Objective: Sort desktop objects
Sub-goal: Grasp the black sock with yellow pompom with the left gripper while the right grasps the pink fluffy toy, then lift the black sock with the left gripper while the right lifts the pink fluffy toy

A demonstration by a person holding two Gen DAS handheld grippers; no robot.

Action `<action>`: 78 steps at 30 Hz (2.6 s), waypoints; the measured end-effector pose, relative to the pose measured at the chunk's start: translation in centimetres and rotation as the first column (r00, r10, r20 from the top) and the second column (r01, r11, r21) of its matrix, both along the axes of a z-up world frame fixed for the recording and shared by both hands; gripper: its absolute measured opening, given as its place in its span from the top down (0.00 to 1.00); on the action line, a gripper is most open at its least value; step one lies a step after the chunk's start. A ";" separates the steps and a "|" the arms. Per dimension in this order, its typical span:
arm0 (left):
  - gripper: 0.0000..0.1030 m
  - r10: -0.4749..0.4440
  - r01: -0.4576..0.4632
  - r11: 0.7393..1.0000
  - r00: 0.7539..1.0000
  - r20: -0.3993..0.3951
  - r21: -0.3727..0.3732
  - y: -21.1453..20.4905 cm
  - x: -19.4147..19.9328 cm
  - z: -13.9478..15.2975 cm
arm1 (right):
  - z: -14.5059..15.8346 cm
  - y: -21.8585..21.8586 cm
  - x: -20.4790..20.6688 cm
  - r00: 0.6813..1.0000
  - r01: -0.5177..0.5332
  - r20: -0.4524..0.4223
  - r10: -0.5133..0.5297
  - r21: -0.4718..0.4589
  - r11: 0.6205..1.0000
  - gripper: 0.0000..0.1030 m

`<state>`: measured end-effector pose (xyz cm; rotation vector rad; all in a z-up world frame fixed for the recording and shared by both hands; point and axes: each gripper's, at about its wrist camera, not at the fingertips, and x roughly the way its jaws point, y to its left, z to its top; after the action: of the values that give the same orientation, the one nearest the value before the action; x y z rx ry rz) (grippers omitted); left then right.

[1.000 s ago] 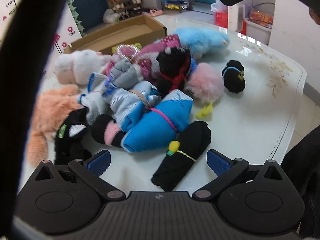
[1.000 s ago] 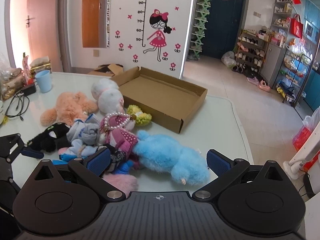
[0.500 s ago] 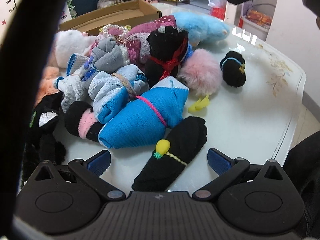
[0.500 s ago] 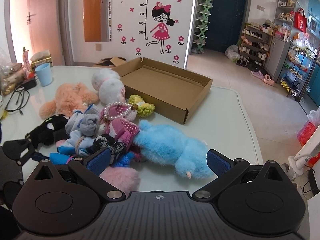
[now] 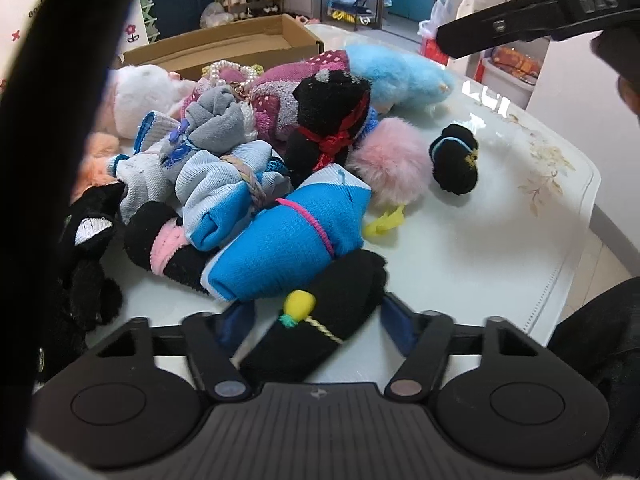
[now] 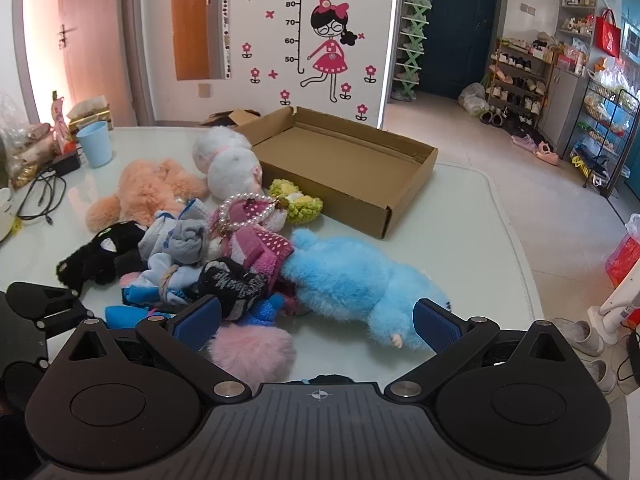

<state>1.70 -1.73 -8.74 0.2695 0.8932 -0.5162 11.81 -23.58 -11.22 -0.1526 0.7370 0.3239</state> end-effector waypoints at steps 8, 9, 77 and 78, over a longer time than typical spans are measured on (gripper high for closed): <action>0.70 -0.014 0.014 1.000 1.000 -0.001 0.014 -0.5 -1.6 0.5 | -1.1 1.0 0.5 0.999 -0.015 -0.032 0.015 0.001 1.000 0.00; 0.70 -0.009 0.009 1.000 1.000 -0.002 0.011 -0.5 -1.7 0.5 | -1.4 1.0 0.6 0.999 -0.013 -0.039 0.013 -0.002 1.000 0.00; 0.72 0.169 -0.166 0.985 0.984 0.051 -0.046 3.0 -2.8 2.8 | -2.5 0.7 -4.0 0.977 -0.140 0.163 0.140 -0.009 0.990 0.60; 0.72 0.169 -0.167 0.985 0.984 0.058 -0.045 3.0 -2.9 3.1 | -2.2 0.7 -4.0 0.976 -0.139 0.167 0.138 -0.005 0.990 0.60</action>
<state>-1.15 1.27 -5.64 0.1703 0.8365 -0.3668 7.80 -22.90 -13.38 -0.2231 0.5597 0.4411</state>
